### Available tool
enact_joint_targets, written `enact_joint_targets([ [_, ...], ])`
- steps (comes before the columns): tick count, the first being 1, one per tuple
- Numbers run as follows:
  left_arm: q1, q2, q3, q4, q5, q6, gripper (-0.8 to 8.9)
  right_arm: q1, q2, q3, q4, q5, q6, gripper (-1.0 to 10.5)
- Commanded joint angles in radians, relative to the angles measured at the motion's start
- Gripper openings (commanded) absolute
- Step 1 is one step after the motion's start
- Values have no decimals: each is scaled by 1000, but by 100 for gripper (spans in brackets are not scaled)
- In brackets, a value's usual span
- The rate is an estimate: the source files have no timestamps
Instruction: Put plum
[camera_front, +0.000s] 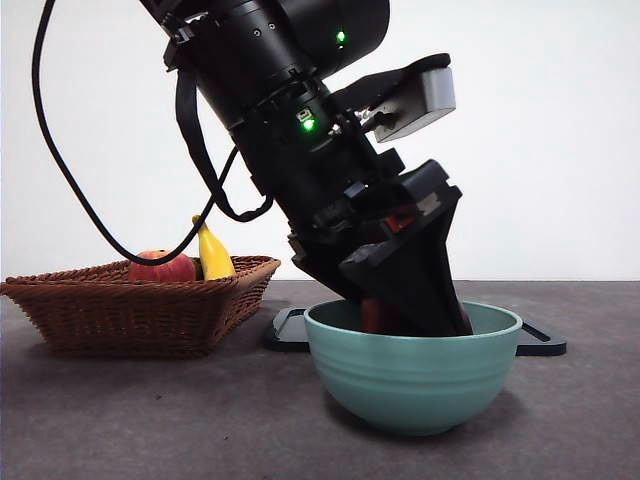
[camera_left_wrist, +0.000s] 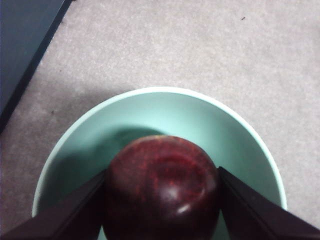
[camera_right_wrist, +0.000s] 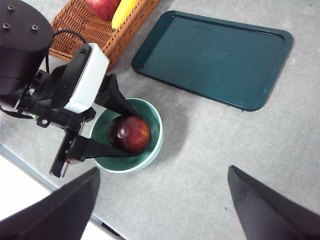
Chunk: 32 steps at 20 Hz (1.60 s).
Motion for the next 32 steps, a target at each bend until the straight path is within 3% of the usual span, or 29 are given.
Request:
enact_joint_targets([
  [1,-14,30,17,8,-4,27,279,4,5,18,8,0,8,410],
  [12,-17,31,17,2,-4,22,385,4,5,18,5,0,8,410],
  [19,-16,1,28,3,-4,13,382,4,5,18,-1,0,8,410],
  [26,7,-106,146,-90,-4,-15,382,4,5,18,0,0,8,410],
  [32,123,-303,195,-130,-4,-120,382,4,5,18,0,0,8,410],
])
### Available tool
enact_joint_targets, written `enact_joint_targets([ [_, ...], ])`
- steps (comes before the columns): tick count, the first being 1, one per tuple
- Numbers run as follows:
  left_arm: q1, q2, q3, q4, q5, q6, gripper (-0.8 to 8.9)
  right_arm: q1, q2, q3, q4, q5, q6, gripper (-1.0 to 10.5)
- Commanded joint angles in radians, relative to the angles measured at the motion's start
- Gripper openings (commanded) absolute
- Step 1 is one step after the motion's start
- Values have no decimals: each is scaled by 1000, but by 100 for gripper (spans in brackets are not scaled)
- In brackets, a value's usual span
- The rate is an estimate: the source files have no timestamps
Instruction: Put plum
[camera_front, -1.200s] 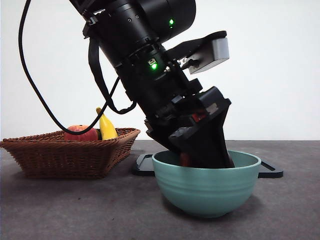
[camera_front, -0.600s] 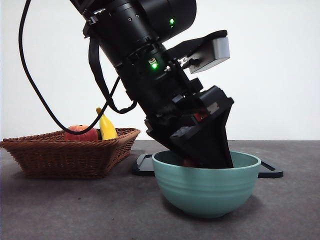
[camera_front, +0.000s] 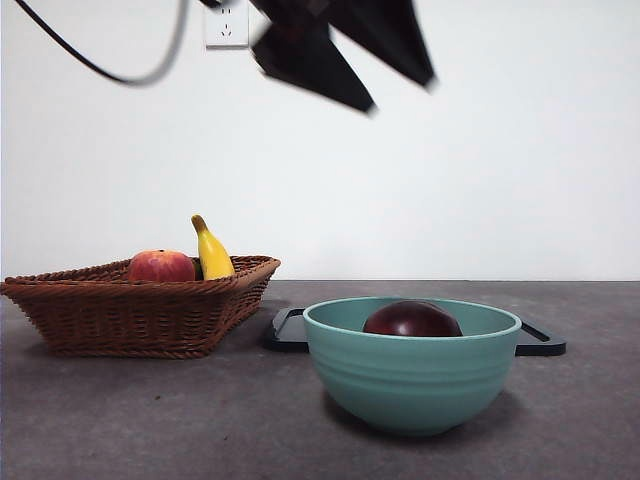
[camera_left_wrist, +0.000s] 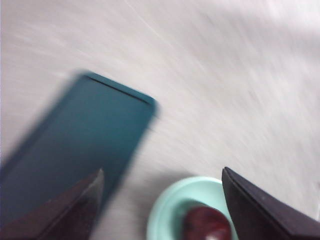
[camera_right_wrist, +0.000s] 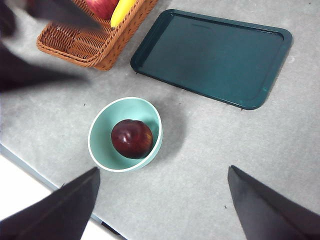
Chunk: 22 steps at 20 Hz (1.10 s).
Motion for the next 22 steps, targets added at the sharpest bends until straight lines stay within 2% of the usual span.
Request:
enact_joint_targets([
  [1,51,-80,28,-8,-2,-60,382,4,5,18,5,-2,8,410],
  [4,150,-203,28,-91,10,-89,382,4,5,18,5,1,7,410],
  [9,304,-373,14,-241,125,-92,379,4,5,18,6,1,7,410],
  [12,389,-444,-52,-320,220,-92,379,4,5,18,13,1,7,410],
  [15,420,-514,-185,-327,311,-103,379,4,5,18,16,1,8,410],
  [18,420,-569,-310,-338,441,-114,379,4,6,18,18,1,8,410],
  [22,418,-574,-349,-409,481,-99,377,4,21,17,20,0,8,410],
])
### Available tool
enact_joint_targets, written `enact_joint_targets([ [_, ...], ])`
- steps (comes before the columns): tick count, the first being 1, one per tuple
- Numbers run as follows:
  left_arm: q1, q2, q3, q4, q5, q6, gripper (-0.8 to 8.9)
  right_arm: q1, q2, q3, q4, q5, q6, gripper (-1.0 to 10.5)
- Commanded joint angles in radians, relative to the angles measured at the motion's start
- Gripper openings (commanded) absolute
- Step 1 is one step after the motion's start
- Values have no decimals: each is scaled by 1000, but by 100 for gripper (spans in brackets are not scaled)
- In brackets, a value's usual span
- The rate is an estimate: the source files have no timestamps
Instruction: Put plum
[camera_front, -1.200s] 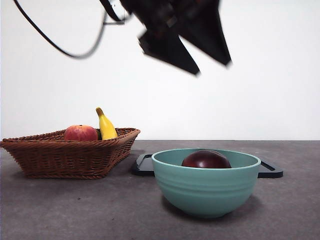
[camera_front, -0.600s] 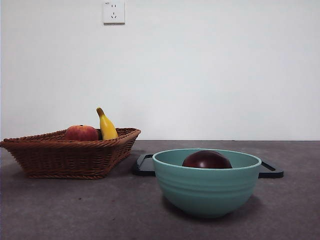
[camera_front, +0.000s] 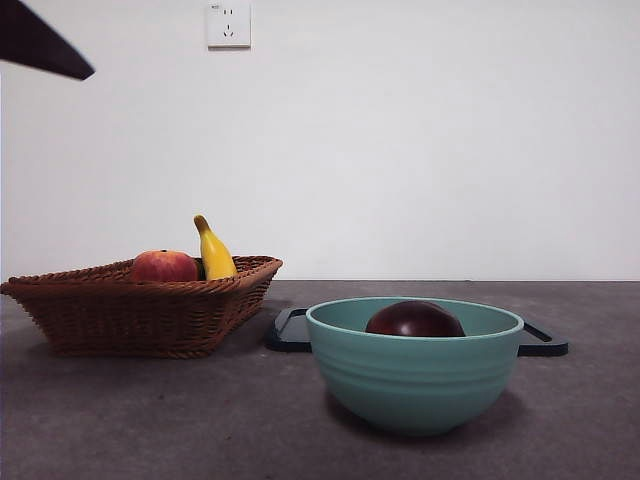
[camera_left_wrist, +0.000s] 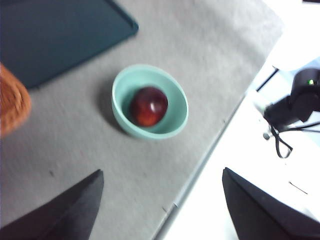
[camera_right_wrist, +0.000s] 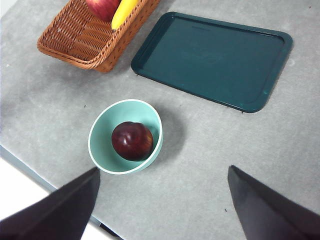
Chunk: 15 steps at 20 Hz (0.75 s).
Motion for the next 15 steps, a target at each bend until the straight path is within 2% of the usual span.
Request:
enact_joint_targets([
  [1,-5,7,8,-2,10,9,377,4,18,17,9,0,8,410],
  [6,-5,7,8,0,10,10,374,19,65,15,8,-38,40,409],
  [10,-5,7,8,4,10,9,374,95,148,-16,39,-27,81,409],
  [15,-5,7,8,4,10,10,374,224,251,-175,302,3,206,409],
])
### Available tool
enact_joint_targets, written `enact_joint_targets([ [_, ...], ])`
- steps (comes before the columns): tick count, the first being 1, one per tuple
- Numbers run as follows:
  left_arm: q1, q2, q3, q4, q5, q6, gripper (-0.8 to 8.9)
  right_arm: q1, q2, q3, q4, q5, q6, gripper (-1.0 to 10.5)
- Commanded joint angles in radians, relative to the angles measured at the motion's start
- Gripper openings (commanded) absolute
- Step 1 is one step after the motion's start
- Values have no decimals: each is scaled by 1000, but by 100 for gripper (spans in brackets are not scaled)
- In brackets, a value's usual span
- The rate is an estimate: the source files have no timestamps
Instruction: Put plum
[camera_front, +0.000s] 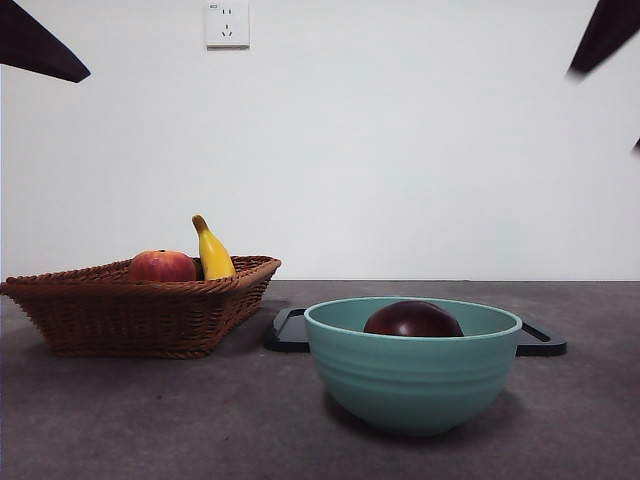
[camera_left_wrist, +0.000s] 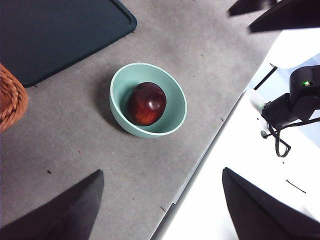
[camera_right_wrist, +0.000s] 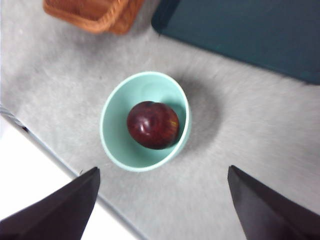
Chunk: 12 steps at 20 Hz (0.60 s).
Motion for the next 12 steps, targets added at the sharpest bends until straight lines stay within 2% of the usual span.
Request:
enact_joint_targets([
  [1,-5,7,8,11,5,10,374,64,52,-59,135,54,89,409],
  [6,-5,7,8,12,5,14,374,190,179,-128,328,193,138,408],
  [9,-5,7,8,12,5,14,374,253,272,-131,410,272,143,328],
  [12,-5,7,8,11,5,13,374,291,343,-131,476,352,158,324],
])
